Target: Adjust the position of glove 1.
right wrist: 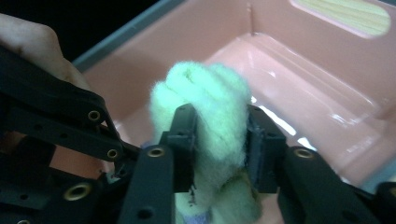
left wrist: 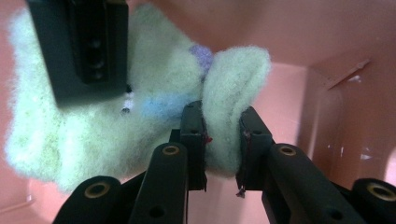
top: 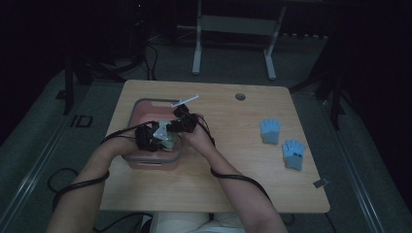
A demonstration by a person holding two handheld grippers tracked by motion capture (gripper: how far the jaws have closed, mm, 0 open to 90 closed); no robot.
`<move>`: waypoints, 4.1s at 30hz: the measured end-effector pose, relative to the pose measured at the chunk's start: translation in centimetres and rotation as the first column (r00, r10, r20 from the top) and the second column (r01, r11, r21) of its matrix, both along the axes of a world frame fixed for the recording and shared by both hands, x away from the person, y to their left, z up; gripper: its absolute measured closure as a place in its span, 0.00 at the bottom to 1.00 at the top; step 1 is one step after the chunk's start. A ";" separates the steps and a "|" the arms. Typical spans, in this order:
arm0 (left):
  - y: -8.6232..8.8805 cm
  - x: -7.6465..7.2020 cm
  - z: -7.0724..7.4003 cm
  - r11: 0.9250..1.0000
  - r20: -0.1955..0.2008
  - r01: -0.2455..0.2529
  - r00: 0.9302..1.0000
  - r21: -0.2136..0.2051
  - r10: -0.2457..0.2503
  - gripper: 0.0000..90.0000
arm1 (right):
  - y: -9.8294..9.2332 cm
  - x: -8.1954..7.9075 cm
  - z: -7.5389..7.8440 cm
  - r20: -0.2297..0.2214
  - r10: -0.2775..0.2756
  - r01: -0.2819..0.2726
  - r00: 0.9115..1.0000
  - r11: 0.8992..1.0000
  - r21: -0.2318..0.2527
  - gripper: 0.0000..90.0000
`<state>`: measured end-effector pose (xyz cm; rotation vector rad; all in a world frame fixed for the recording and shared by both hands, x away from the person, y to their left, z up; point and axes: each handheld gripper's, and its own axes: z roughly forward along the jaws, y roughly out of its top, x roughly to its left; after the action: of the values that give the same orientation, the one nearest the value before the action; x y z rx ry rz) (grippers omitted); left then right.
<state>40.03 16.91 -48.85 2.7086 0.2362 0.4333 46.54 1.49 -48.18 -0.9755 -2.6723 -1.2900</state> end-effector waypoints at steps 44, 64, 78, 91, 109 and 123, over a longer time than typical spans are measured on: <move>-3.2 -4.1 4.5 0.872 -0.069 -0.215 0.976 -0.439 0.206 0.08 | -15.0 -7.4 1.4 0.254 -0.076 0.056 0.964 0.995 0.087 0.22; -9.4 -8.1 5.0 0.792 -0.018 -0.151 0.985 -0.591 0.174 0.08 | -21.7 -9.4 1.8 0.300 -0.183 0.156 0.936 0.982 0.110 0.29; -12.9 -10.6 1.5 0.807 -0.046 -0.094 0.996 -0.583 0.082 0.08 | -29.8 -7.7 1.5 0.329 -0.361 0.348 0.872 0.932 0.099 0.48; -14.5 -12.0 -2.9 0.820 -0.096 -0.106 0.993 -0.562 0.062 0.01 | -35.3 -2.4 -0.3 0.261 -0.515 0.525 0.816 0.850 0.038 0.66; -13.8 -12.0 -5.4 0.806 -0.038 -0.147 0.987 -0.574 0.153 0.01 | -34.5 2.3 -5.8 0.219 -0.493 0.535 0.842 0.814 -0.224 0.71; -13.4 -12.0 -5.8 0.810 -0.055 -0.161 0.986 -0.564 0.157 0.01 | -33.5 2.1 -6.3 0.250 -0.513 0.566 0.821 0.787 -0.244 0.94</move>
<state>28.03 3.51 -54.66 2.1063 0.5104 0.3332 48.66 -31.99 -54.44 -1.8743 -2.8971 -1.0563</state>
